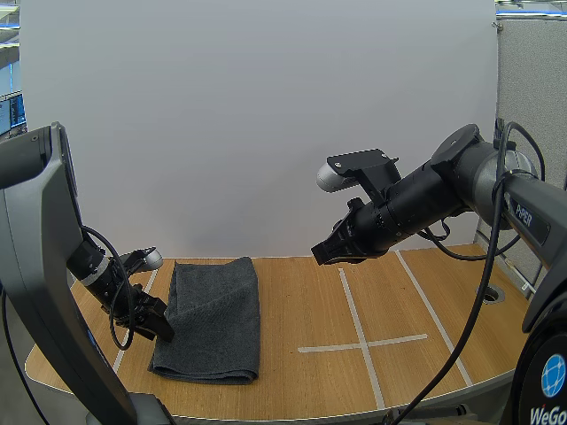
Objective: Fold the towel
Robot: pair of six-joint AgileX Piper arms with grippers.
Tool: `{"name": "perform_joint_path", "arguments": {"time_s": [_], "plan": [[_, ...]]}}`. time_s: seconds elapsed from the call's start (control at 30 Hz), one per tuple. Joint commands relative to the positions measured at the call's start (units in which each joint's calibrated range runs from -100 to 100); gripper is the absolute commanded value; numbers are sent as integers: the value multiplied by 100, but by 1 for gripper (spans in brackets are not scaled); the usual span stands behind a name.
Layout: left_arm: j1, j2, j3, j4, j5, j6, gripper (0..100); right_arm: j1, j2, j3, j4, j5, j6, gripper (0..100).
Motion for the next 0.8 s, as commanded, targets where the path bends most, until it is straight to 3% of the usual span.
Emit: {"name": "perform_joint_path", "arguments": {"time_s": [0.0,0.23,0.6,0.77], "plan": [[10,-45,-100,-62,79,146,100,-20,-63,15,127,48,37,0],[10,-45,-847,-464,79,203,100,97,-51,15,282,48,-61,0],[0,764,-2332,-1105,79,103,100,1288,680,15,68,48,647,0],[-16,1542,-3018,-1344,79,14,100,1576,1246,15,28,48,785,0]]}}
